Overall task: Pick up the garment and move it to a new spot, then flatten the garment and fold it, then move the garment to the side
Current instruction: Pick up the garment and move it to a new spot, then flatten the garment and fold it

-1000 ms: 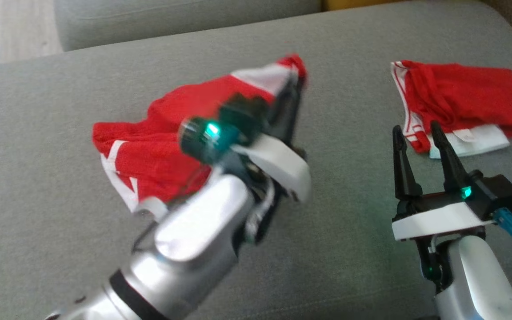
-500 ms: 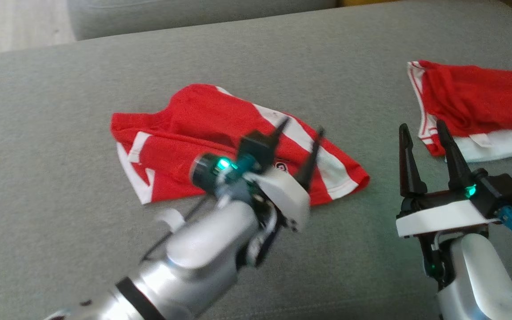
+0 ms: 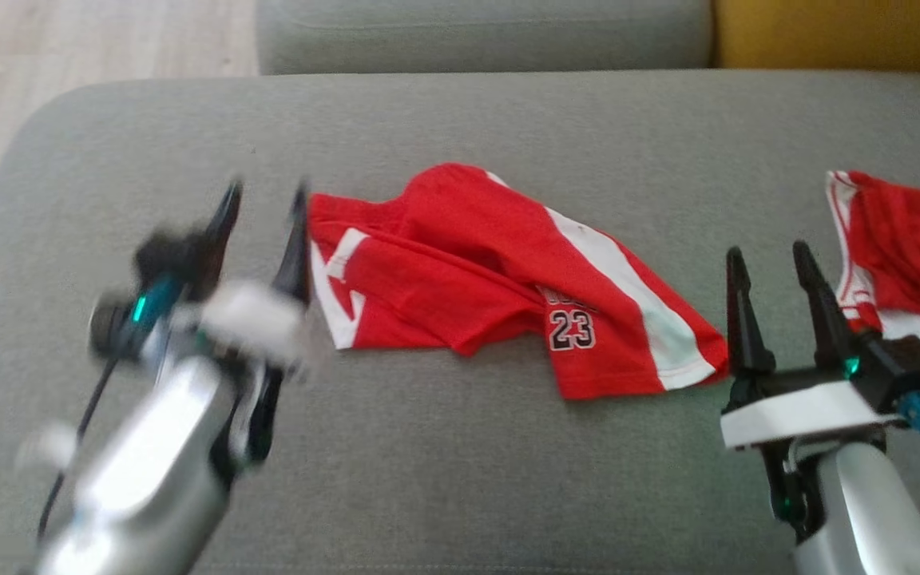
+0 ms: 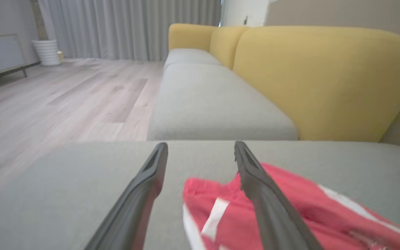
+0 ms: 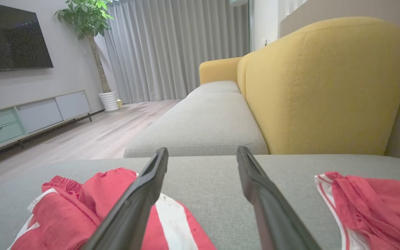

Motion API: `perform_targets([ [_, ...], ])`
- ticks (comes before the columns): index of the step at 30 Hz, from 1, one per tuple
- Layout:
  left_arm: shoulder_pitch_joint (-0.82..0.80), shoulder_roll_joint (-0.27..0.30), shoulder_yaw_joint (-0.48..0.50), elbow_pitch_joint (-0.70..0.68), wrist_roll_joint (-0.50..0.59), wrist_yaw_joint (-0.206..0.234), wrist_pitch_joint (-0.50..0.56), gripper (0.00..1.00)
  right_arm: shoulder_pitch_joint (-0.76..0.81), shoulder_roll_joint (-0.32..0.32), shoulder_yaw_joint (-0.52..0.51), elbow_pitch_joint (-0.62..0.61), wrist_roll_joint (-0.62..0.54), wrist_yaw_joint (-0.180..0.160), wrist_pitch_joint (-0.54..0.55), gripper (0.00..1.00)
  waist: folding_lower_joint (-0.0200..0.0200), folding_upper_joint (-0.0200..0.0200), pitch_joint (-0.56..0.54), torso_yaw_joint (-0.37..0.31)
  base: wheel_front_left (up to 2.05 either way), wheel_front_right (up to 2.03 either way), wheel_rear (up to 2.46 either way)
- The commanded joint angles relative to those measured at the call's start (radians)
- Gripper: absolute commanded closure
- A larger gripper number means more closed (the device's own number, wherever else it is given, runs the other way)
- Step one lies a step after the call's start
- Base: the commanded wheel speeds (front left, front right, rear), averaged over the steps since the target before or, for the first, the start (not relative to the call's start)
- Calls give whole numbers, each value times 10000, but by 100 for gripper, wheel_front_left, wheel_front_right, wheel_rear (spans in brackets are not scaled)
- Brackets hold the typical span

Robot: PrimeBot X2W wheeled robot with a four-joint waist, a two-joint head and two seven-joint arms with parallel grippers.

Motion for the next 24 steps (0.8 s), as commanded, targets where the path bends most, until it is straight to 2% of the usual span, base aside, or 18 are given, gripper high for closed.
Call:
perform_targets([
  [1, 264, 374, 628, -398, 170, -89, -119, 0, -79, 3, 237, -334, -72, -9, 32, 0, 0, 0, -122, 227, 0, 0, 0],
  [5, 1951, 322, 1839, -1065, 605, -218, -120, 0, 111, 3, 314, -328, -132, -9, 179, 0, 0, 0, -176, 443, 0, 0, 0],
  [9, 3225, -260, 2900, -1477, 1030, -456, -121, 0, 219, 3, 315, -410, -240, -9, 312, 0, 0, 0, -121, 656, 0, 0, 0],
  [14, 3608, -962, 3681, -1531, 1663, -1039, -121, 0, -171, 3, 914, -673, -740, -9, 740, 0, 0, 0, 136, 958, 0, 0, 0],
  [18, 3477, -1560, 4091, -1197, 2107, -1618, -121, 0, -1194, -368, 2839, -592, -867, -9, 1731, 0, 0, 0, 539, 1322, 0, 0, 0],
  [24, 3220, -2256, 4404, -800, 2523, -2221, -121, 0, -3125, -1397, 5341, 256, 318, -9, 3025, 0, 0, 0, 1148, 1963, 0, 0, 0],
])
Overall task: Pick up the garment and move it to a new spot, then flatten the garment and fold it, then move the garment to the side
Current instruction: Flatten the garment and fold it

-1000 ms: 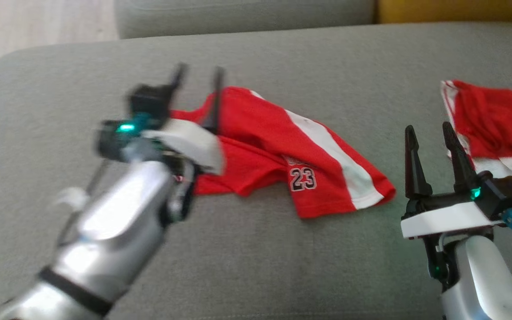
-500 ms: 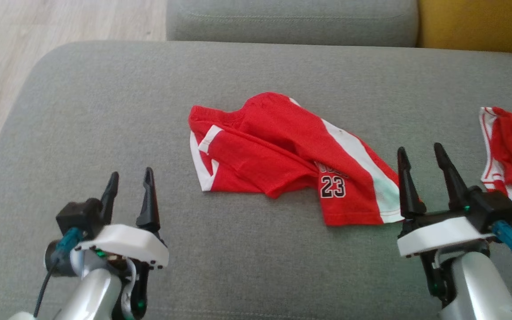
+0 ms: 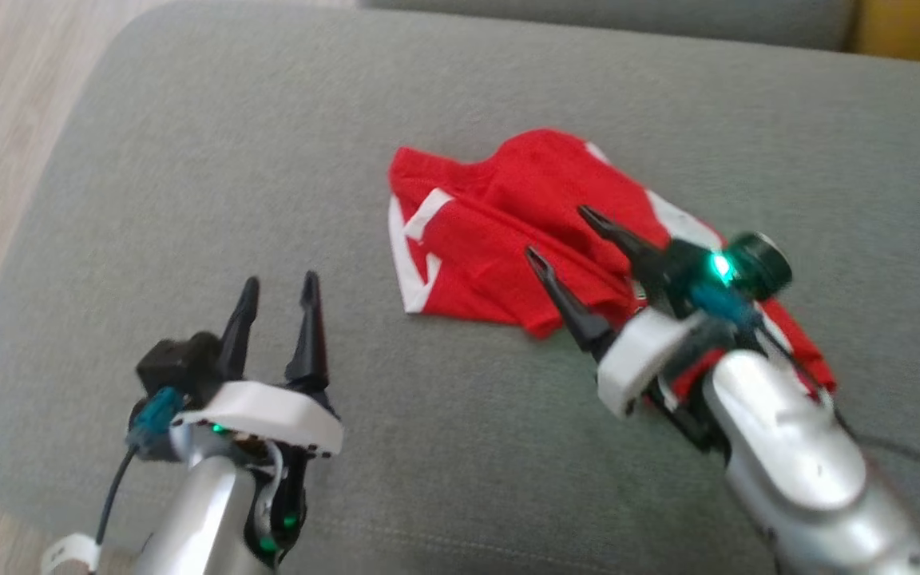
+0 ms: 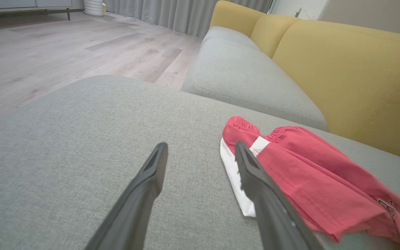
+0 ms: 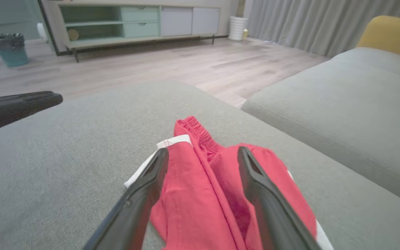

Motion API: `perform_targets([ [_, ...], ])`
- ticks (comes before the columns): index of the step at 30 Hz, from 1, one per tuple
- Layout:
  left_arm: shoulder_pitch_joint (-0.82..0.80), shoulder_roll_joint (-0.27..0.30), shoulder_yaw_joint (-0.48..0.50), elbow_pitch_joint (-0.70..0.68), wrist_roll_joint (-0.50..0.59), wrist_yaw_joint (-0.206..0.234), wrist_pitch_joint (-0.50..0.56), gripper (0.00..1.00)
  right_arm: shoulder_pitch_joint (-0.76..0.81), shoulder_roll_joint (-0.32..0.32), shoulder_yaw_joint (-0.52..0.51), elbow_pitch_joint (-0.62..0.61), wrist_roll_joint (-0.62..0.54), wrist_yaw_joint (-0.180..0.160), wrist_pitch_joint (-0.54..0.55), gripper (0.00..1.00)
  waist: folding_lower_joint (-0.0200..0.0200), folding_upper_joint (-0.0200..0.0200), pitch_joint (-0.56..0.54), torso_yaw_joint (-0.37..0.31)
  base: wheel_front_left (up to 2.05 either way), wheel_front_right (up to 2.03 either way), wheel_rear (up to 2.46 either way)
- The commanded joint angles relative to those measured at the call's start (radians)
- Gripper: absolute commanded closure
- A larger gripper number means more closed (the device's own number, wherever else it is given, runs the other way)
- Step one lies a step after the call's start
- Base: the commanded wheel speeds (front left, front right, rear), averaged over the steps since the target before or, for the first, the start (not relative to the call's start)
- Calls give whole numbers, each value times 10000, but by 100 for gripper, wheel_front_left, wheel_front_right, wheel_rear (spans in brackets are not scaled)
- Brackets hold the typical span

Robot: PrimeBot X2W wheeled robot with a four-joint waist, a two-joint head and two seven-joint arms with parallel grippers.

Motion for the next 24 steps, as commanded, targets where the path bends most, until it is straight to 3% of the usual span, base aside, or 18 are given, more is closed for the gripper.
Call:
perform_targets([
  [1, -460, -9, 481, -189, 128, -109, -121, 0, -581, -106, 499, -39, 429, -9, 209, 0, 0, 0, 364, 407, 0, 0, 0],
  [11, -755, -383, 802, 155, 365, -629, -122, 0, -2818, -1233, 2777, 2046, 2866, -9, 1471, 0, 0, 0, 1029, 1372, 0, 0, 0],
  [19, -794, -402, 745, 42, 156, -575, -122, 0, -3427, -1602, 3716, 2936, 3725, -9, 1637, 0, 0, 0, 1268, 1526, 0, 0, 0],
  [20, -796, -402, 734, 27, 137, -551, -122, 0, -3455, -1619, 3854, 2982, 3909, -9, 1689, 54, 0, 0, 1285, 1512, 0, 0, 0],
  [21, -800, -403, 733, 19, 124, -528, -122, 0, -3501, -1650, 3996, 2987, 4048, -9, 1709, 100, 0, 0, 1301, 1487, 0, 0, 0],
  [24, -828, -404, 750, 39, 114, -477, -122, 0, -3652, -1830, 4388, 2943, 4328, -9, 1595, 100, 0, 0, 1292, 1342, 0, 0, 0],
])
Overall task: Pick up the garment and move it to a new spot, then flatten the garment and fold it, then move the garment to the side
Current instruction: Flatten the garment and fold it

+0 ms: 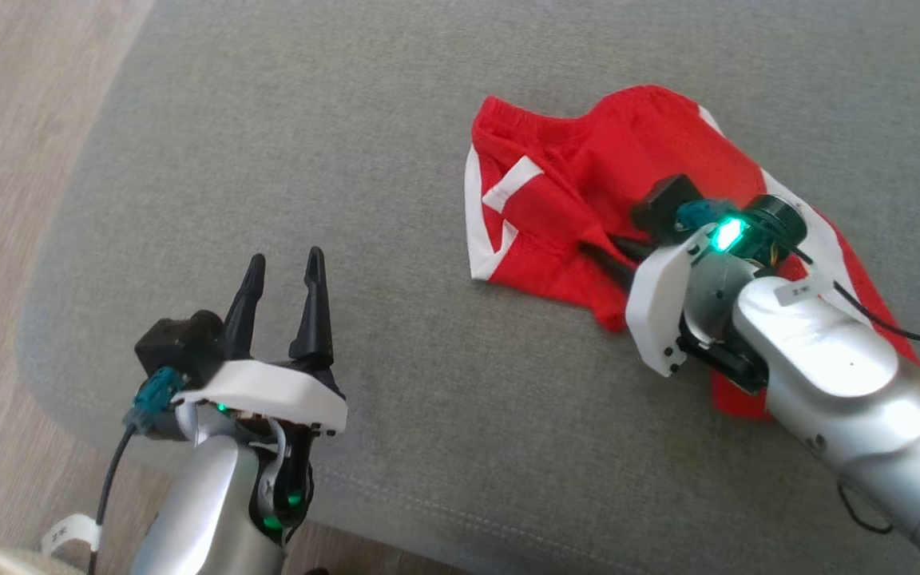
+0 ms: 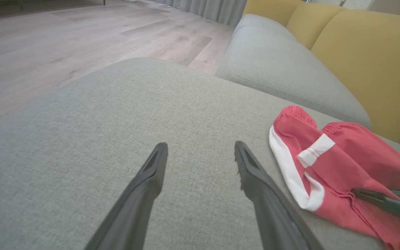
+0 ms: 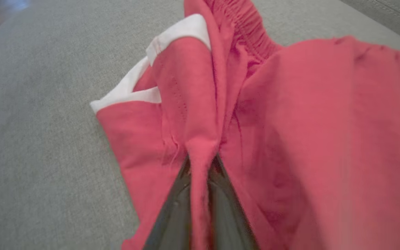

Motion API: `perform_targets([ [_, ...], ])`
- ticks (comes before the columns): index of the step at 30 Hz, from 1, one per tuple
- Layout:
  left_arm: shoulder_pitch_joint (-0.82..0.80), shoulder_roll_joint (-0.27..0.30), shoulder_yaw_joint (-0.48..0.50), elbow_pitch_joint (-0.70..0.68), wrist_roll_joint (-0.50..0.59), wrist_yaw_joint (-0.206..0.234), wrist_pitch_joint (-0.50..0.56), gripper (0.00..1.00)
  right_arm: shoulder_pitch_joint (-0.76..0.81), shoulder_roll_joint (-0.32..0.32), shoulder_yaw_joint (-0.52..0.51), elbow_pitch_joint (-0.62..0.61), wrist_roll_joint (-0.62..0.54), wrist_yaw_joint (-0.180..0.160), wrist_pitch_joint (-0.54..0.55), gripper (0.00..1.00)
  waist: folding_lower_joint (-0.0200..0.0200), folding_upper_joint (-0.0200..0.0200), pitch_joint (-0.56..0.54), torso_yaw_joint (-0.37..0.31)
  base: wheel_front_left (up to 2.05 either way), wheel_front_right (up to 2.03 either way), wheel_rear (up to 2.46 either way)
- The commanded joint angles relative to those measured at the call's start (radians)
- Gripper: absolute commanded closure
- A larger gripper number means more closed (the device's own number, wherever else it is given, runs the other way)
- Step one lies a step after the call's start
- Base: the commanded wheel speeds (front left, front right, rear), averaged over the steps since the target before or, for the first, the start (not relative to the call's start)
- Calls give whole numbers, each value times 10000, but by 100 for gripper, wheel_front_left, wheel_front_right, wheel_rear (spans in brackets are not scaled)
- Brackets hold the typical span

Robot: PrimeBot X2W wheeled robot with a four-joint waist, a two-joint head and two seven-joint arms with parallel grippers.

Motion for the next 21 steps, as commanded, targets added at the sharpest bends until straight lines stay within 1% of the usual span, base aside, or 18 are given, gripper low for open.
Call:
perform_targets([
  [1, -400, 93, 300, -279, -43, 34, -122, 0, -229, -179, 70, -251, 126, -9, -200, 100, 0, 0, -50, -127, 0, 0, 0],
  [5, -379, 92, 353, -236, -4, 14, -122, 0, -332, -630, 426, -465, 47, -9, -693, 100, 0, 0, -271, -493, 0, 0, 0],
  [8, -340, 92, 448, -214, 80, -16, -122, 0, -328, -1185, 991, -994, -95, -9, -1038, 100, 0, 0, -485, -858, 0, 0, 0],
  [11, -299, 92, 549, -199, 150, -49, -122, 0, -364, -2033, 1971, -1804, -191, -9, -1278, 100, 0, 0, -714, -1261, 0, 0, 0],
  [14, -269, 92, 585, -174, 179, -96, -122, 0, -545, -3093, 2684, -2633, -437, -9, -1438, 100, 0, 0, -902, -1626, 0, 0, 0],
  [18, -239, 92, 517, -113, 172, -142, -122, 0, -369, -4378, 2869, -3434, -1157, -9, -1416, 100, 0, 0, -1137, -1987, 0, 0, 0],
  [20, -210, 92, 492, -90, 162, -127, -122, 0, -219, -4841, 2874, -3477, -1361, -9, -1418, 100, 0, 0, -1230, -2137, 0, 0, 0],
  [21, -190, 92, 492, -86, 157, -116, -122, 0, -263, -4996, 2875, -3321, -1200, -9, -1487, 100, 0, 0, -1268, -2213, 0, 0, 0],
])
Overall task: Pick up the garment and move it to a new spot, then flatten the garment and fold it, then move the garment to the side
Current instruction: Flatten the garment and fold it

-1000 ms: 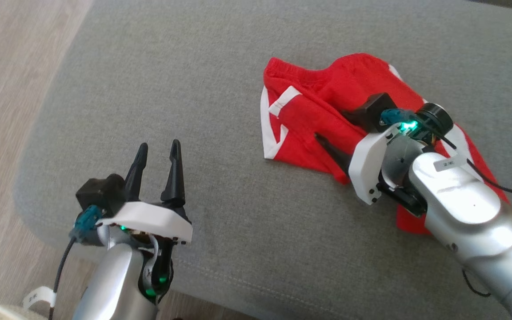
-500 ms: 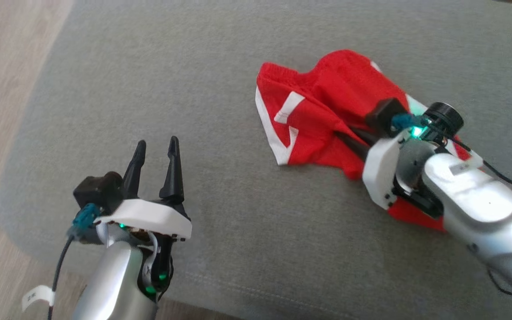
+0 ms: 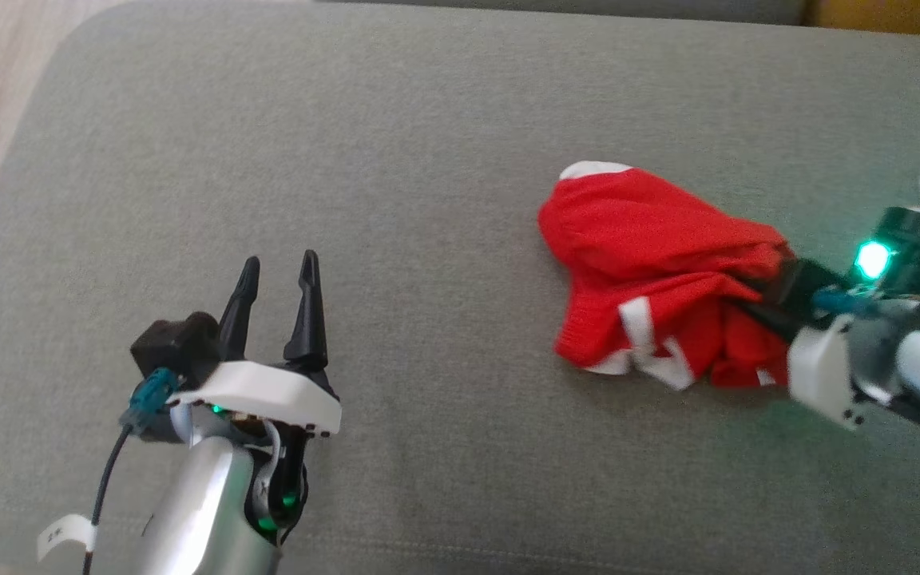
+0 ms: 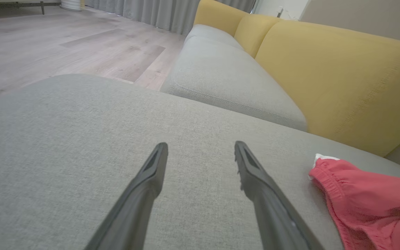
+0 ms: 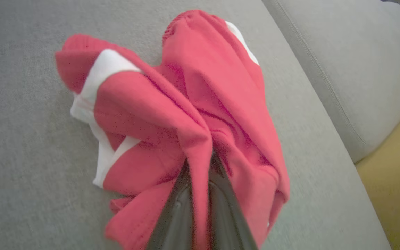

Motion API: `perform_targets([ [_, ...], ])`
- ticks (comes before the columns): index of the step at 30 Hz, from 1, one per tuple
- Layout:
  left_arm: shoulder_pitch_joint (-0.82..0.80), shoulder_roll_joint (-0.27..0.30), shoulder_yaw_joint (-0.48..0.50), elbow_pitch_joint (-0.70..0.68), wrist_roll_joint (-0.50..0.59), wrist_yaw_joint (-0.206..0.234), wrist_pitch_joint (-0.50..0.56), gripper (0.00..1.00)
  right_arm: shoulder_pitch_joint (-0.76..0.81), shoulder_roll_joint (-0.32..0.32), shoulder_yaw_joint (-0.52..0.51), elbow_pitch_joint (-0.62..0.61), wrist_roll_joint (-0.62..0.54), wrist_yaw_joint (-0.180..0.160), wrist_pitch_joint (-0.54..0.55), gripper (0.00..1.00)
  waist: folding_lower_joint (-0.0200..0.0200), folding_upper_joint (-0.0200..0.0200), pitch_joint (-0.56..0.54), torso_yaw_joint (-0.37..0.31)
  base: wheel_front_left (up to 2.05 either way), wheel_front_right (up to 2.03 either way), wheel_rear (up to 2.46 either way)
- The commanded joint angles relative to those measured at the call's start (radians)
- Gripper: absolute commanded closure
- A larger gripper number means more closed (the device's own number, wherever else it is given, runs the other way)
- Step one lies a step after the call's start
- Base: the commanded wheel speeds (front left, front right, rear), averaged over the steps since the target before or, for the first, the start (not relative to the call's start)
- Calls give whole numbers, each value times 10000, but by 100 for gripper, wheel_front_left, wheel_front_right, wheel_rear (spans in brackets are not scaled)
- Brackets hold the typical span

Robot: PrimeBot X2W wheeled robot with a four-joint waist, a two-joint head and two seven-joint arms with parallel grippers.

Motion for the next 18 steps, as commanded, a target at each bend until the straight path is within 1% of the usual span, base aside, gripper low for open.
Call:
perform_targets([
  [1, -135, 97, 336, -283, 44, -7, -122, 0, 14, -414, -98, 168, 295, -9, -228, 57, 0, 0, -177, -252, 0, 0, 0],
  [2, -115, 97, 333, -285, 41, -1, -122, 0, -18, -474, -97, 472, 503, -9, -232, 0, 0, 0, -205, -311, 0, 0, 0],
  [6, -11, 97, 348, -272, 70, -2, -122, 0, 88, -313, -100, 1336, 1254, -9, -529, 0, 0, 0, -324, -492, 0, 0, 0],
  [8, 42, 97, 394, -278, 104, -3, -122, 0, 116, -99, -437, 1830, 1745, -9, -759, 0, 0, 0, -364, -582, 0, 0, 0],
  [11, 125, 97, 485, -268, 152, -13, -122, 0, 223, 378, -1495, 2717, 2212, -9, -1279, 0, 0, 0, -469, -729, 0, 0, 0],
  [13, 176, 97, 497, -266, 165, -39, -122, 0, 426, 823, -2441, 3276, 2340, -9, -1760, 0, 0, 0, -557, -824, 0, 0, 0],
  [14, 176, 97, 497, -266, 165, -39, -122, 0, 426, 823, -2441, 3276, 2340, -9, -1760, 0, 0, 0, -557, -824, 0, 0, 0],
  [16, 235, 97, 504, -286, 160, -51, -122, 0, 813, 1401, -3571, 3787, 2540, -9, -2388, 0, 0, 0, -678, -935, 0, 0, 0],
  [18, 314, 97, 529, -324, 160, -42, -122, 0, 1243, 1936, -4546, 4161, 2448, -9, -2894, 0, 0, 0, -783, -1075, 0, 0, 0],
])
